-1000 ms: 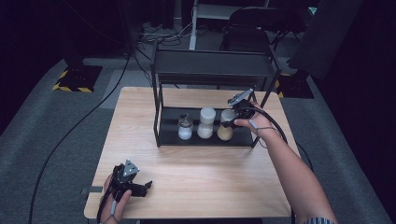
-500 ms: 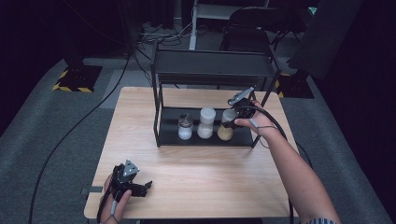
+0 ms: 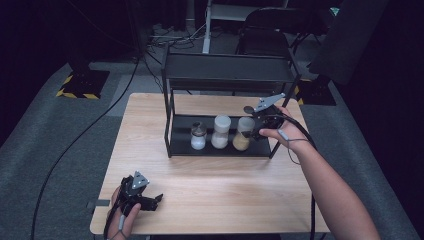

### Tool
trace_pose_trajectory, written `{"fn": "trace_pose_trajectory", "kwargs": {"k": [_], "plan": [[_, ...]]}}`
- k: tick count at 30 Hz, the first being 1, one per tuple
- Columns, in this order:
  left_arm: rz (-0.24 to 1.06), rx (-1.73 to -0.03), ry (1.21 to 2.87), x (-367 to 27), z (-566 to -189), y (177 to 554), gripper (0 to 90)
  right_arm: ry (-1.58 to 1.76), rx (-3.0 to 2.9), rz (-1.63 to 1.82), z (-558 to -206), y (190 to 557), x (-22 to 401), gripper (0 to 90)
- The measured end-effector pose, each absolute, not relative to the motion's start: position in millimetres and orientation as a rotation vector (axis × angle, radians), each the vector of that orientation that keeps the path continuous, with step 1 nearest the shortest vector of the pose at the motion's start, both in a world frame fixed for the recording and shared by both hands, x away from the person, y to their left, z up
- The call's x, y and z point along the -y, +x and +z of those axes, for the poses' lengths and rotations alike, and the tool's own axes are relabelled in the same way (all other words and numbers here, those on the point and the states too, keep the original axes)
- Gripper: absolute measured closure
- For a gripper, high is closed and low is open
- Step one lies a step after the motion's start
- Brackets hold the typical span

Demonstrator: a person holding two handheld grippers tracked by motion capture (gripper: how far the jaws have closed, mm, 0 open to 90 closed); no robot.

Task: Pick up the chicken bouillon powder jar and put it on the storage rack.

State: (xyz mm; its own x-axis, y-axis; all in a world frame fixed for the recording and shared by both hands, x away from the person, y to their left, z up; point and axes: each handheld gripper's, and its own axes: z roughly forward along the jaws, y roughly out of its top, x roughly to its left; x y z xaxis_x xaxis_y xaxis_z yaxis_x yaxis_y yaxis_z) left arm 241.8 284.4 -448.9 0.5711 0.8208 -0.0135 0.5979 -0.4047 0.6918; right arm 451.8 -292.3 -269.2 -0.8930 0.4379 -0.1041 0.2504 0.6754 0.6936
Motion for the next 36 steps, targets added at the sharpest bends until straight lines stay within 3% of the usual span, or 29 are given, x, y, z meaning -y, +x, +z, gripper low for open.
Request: {"fn": "trace_pose_trajectory", "kwargs": {"k": [17, 36], "plan": [[0.437, -1.128, 2.144, -284.4, -448.9, 241.8, 0.4, 0.489, -2.599, 1.128, -251.0, 398.4, 323.4, 7.8], [0.437, -1.128, 2.144, -284.3, -448.9, 241.8, 0.4, 0.489, -2.604, 1.178, -274.2, 357.0, 350.9, 6.9]]}}
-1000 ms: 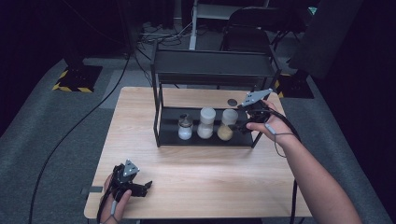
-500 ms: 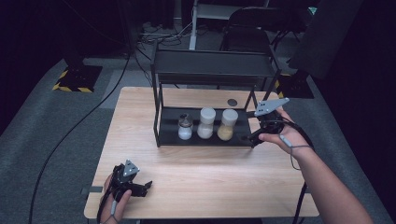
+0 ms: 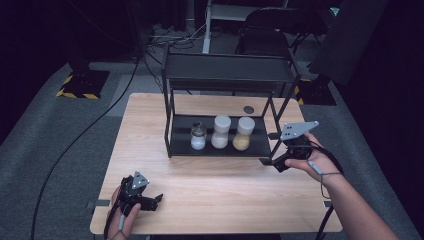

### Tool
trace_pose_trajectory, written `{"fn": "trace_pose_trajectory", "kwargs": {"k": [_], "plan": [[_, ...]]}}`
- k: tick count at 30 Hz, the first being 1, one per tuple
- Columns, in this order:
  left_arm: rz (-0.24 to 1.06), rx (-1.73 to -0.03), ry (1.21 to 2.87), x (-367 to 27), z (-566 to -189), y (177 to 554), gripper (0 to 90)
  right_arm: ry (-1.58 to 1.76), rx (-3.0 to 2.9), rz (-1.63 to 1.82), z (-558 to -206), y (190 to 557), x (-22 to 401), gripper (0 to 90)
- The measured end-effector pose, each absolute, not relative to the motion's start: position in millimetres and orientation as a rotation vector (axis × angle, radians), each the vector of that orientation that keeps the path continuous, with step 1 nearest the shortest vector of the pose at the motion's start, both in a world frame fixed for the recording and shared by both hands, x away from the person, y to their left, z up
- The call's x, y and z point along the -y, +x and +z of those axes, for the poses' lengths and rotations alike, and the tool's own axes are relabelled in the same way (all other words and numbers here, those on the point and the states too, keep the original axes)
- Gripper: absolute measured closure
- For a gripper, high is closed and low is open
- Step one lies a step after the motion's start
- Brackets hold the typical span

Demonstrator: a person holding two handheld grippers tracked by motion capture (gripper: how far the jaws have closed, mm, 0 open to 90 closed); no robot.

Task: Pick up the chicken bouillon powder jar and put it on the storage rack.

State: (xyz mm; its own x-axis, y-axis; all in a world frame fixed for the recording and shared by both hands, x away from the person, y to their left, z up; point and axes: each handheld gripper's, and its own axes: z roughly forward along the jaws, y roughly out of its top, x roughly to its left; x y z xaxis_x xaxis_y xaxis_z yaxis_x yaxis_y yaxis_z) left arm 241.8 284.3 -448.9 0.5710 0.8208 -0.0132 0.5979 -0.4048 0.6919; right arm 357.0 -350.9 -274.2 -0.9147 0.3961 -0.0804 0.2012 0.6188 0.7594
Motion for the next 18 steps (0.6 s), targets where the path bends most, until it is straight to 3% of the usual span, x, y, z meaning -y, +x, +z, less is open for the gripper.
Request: {"fn": "trace_pose_trajectory", "kwargs": {"k": [18], "plan": [[0.437, -1.128, 2.145, -284.3, -448.9, 241.8, 0.4, 0.581, -2.537, 1.211, -334.1, 334.1, 372.5, 3.7]]}}
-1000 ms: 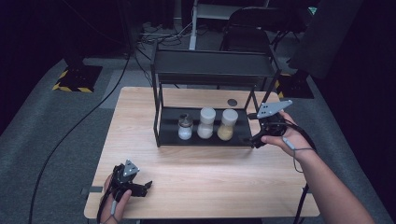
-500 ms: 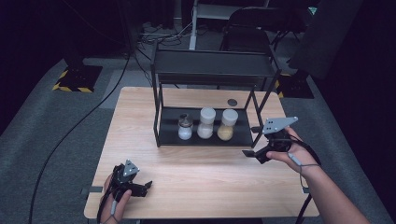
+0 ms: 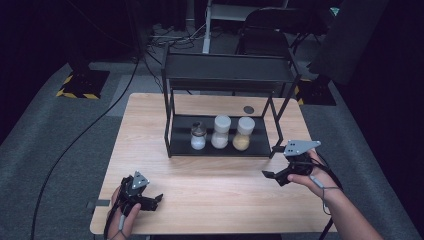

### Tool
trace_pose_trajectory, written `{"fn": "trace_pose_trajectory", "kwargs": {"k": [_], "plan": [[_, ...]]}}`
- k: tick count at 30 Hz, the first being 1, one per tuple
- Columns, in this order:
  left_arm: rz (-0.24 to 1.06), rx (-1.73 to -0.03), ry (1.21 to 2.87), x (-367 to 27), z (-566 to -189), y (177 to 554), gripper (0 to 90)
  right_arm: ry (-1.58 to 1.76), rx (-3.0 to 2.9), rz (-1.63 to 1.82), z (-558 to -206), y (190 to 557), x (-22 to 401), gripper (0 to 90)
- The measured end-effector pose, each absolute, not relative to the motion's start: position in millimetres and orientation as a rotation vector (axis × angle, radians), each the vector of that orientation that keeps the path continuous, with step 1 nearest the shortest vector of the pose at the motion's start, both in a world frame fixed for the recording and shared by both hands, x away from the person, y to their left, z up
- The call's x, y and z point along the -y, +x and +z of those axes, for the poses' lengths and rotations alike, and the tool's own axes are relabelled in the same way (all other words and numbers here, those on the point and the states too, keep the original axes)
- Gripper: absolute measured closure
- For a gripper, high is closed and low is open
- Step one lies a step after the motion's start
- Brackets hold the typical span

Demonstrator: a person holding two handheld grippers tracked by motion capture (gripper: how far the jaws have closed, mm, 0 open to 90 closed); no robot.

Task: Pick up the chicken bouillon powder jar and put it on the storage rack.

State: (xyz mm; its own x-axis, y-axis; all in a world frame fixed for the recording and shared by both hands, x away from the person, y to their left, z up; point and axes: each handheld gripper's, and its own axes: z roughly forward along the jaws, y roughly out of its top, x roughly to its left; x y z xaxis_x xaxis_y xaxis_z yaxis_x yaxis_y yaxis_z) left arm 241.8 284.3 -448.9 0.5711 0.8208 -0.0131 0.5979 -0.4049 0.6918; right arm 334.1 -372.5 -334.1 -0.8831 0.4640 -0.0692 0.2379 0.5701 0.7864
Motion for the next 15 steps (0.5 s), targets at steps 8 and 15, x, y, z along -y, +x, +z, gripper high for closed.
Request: {"fn": "trace_pose_trajectory", "kwargs": {"k": [8, 15], "plan": [[0.437, -1.128, 2.145, -284.3, -448.9, 241.8, 0.4, 0.590, -2.564, 1.196, -359.1, 330.8, 379.3, 3.4], [0.438, -1.130, 2.144, -283.9, -448.8, 241.6, 0.3, 0.622, -2.582, 1.178, -382.0, 329.3, 382.3, 3.4]]}}
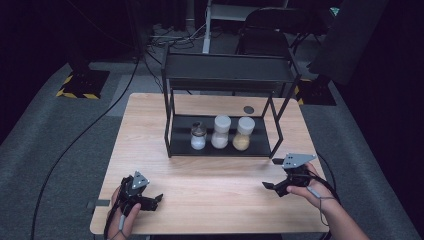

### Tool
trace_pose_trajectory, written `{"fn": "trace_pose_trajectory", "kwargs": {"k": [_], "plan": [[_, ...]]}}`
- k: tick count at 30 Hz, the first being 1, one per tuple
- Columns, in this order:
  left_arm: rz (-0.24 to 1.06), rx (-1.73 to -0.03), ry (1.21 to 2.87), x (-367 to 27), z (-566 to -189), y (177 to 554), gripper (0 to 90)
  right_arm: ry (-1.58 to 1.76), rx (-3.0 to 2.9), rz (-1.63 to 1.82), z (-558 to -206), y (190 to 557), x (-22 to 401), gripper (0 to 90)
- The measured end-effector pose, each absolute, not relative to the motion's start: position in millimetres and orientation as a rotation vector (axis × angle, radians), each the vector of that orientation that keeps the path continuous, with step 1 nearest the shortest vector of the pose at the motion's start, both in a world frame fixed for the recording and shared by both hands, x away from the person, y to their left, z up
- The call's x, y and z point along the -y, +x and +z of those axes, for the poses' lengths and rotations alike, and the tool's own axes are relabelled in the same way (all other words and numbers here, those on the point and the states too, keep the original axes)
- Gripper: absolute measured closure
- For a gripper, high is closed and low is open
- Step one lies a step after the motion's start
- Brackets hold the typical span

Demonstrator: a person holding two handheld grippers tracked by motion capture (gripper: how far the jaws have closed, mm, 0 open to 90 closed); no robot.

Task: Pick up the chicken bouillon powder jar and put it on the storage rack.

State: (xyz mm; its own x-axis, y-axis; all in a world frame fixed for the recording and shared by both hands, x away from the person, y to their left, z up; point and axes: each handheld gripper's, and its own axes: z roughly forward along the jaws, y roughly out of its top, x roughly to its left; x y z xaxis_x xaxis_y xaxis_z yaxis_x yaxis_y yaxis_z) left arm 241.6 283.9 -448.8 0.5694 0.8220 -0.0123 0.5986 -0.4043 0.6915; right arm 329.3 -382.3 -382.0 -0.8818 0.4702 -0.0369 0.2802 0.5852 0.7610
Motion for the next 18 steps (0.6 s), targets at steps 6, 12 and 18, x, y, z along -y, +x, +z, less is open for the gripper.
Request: {"fn": "trace_pose_trajectory", "kwargs": {"k": [6, 12, 18], "plan": [[0.438, -1.131, 2.144, -283.9, -448.8, 241.5, 0.3, 0.665, -2.588, 1.170, -399.1, 328.3, 385.6, 3.4], [0.438, -1.130, 2.144, -283.9, -448.8, 241.5, 0.3, 0.700, -2.590, 1.151, -412.9, 326.6, 385.9, 3.3], [0.438, -1.130, 2.144, -283.9, -448.8, 241.6, 0.3, 0.728, -2.591, 1.137, -425.3, 324.7, 387.2, 3.4]]}}
